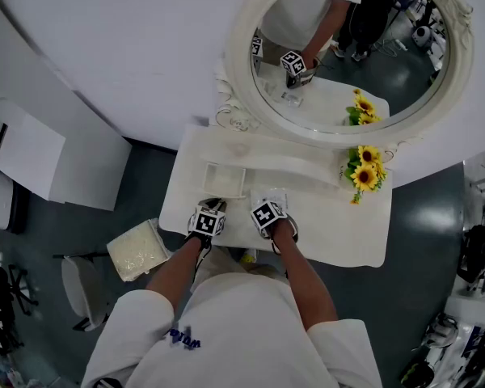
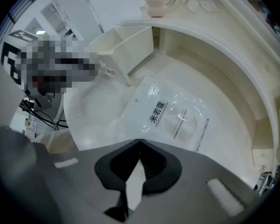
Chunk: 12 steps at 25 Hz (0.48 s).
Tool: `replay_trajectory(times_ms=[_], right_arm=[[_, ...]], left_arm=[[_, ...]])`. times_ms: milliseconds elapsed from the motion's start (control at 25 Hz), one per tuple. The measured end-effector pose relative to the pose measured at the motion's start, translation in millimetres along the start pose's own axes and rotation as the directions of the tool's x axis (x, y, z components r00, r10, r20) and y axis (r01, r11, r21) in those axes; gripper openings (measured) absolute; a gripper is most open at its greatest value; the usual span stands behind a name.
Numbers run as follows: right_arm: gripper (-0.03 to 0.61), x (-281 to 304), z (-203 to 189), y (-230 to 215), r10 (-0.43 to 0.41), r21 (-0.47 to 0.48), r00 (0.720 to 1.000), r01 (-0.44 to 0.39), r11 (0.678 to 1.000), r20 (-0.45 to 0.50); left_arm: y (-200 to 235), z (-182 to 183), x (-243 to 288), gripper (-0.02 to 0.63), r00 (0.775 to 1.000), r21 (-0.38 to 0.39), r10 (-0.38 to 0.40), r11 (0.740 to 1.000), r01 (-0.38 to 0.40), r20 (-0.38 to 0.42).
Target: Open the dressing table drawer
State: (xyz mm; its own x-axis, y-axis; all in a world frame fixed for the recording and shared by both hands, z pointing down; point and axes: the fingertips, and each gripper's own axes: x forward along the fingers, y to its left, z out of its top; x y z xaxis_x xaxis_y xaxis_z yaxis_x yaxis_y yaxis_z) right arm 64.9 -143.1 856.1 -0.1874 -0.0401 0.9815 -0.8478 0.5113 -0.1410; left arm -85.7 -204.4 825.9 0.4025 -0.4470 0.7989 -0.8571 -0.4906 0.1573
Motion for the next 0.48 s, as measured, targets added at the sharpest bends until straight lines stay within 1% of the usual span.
replay_trajectory(times_ms=[200,360,480], right_arm=[[0.012,0.3,0.2,0.6,-0.005,-0.003,1.000,0.005,1.000,0.007],[0.012,0.1,0.3,0.2,-0.010,-0.006,1.000,0.010,1.000,0.013],[0.012,-3.6,-1.2,-2.2,-0.032,-0.007,0.999,0.032,0.999,0.006]], left_arm=[[-3.1,-9.5,-0.1,0.091,1.000,0.015,-0.003,1.000,0.004,-0.016],[-5.8,-14.6,-0.7,0.092,1.000,0.007,-0.003,1.000,0.003,-0.017],[-5.3,-13.7,-1.2,0.091,1.000,0.001,-0.005,1.000,0.005,-0.010]])
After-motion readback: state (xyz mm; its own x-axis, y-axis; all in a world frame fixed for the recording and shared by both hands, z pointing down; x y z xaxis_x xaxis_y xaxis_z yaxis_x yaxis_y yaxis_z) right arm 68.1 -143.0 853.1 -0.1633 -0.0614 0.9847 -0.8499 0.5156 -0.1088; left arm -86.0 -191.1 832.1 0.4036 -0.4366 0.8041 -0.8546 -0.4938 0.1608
